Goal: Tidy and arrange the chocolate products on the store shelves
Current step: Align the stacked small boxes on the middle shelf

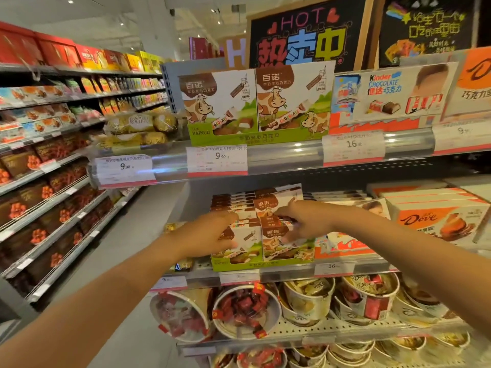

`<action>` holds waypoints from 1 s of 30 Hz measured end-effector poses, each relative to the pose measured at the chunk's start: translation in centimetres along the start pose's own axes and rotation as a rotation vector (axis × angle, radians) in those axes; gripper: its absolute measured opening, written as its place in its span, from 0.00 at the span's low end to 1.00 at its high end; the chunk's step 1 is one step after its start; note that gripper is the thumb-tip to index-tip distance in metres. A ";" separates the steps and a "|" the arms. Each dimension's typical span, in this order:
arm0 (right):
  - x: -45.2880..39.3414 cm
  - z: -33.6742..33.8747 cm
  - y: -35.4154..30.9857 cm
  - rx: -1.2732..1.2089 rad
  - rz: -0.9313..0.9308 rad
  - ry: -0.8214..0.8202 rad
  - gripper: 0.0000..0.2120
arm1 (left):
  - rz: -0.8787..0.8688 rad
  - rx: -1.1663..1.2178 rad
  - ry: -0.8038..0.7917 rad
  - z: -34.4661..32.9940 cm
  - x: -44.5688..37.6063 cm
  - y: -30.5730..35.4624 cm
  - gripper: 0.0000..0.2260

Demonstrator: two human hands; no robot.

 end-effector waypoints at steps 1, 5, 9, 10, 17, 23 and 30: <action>0.2 0.0 -0.3 0.070 0.021 0.042 0.31 | -0.006 -0.078 0.091 -0.1 0.2 0.0 0.28; 0.6 0.6 -1.1 0.397 0.122 0.314 0.43 | 0.033 -0.164 0.200 -0.2 -0.1 -0.4 0.46; -1.2 2.0 0.1 0.114 -0.114 0.369 0.34 | 0.114 -0.076 0.030 -0.7 -1.7 -0.5 0.48; -1.6 2.1 0.5 0.024 -0.158 0.320 0.32 | 0.107 -0.042 0.004 -0.8 -2.0 -0.6 0.47; -1.8 2.4 1.8 -0.218 -0.191 0.273 0.25 | 0.051 0.048 -0.048 -1.3 -2.5 -1.1 0.46; -1.3 0.8 1.4 -0.118 -0.114 0.192 0.22 | 0.043 0.071 -0.045 -1.1 -2.5 -0.8 0.41; -0.5 -0.6 1.5 -0.190 -0.099 0.173 0.41 | 0.036 0.125 -0.042 -1.1 -2.6 -0.8 0.42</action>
Point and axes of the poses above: each hand's wrist, its own x-axis away from the middle knuckle, its own z-axis out of the back of the hand, y = z × x, the point moved 3 cm from there along -x, towards the middle knuckle, and after that the axes turned 13 degrees about z, right-handed, at the moved point
